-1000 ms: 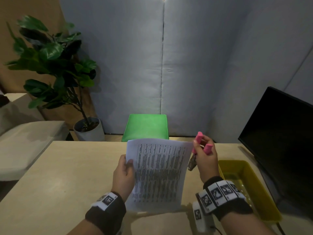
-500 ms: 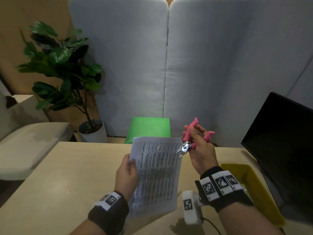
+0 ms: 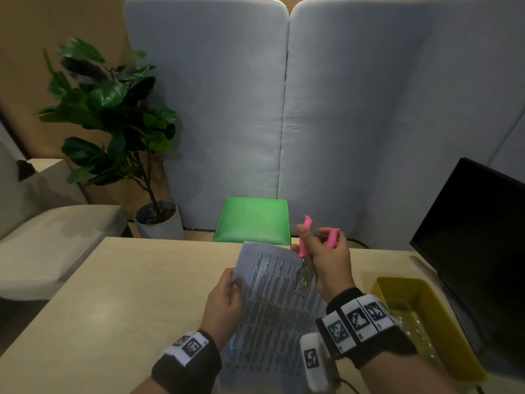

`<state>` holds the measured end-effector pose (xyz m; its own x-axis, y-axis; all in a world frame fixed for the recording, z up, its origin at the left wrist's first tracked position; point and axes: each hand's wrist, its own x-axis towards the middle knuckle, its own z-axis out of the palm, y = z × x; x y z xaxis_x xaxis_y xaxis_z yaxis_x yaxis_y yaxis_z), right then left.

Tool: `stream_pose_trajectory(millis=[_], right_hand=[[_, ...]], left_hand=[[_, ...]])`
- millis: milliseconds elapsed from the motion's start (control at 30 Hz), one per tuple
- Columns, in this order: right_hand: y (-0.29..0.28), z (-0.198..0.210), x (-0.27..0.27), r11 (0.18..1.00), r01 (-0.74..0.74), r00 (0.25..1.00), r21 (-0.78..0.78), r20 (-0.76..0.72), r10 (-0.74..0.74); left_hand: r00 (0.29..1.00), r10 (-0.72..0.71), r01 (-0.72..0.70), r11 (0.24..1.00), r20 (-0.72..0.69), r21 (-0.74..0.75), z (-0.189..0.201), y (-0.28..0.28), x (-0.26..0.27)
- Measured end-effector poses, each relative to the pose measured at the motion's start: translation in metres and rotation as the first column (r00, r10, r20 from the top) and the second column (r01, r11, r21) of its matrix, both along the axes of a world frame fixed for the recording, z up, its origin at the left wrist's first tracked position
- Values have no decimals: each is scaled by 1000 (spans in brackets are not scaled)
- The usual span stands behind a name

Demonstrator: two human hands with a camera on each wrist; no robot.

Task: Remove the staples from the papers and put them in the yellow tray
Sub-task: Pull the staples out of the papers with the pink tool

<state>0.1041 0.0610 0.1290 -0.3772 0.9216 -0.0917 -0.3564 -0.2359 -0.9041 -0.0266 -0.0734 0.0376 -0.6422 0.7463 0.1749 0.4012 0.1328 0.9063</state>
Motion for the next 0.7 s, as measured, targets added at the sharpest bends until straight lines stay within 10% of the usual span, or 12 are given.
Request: stream_pose_trajectory(millis=[700], right_hand=[[8,0,-18,999,-8,996,40,92,4]], left_hand=[[999,-42,41,999,-22,-31,10,1,3]])
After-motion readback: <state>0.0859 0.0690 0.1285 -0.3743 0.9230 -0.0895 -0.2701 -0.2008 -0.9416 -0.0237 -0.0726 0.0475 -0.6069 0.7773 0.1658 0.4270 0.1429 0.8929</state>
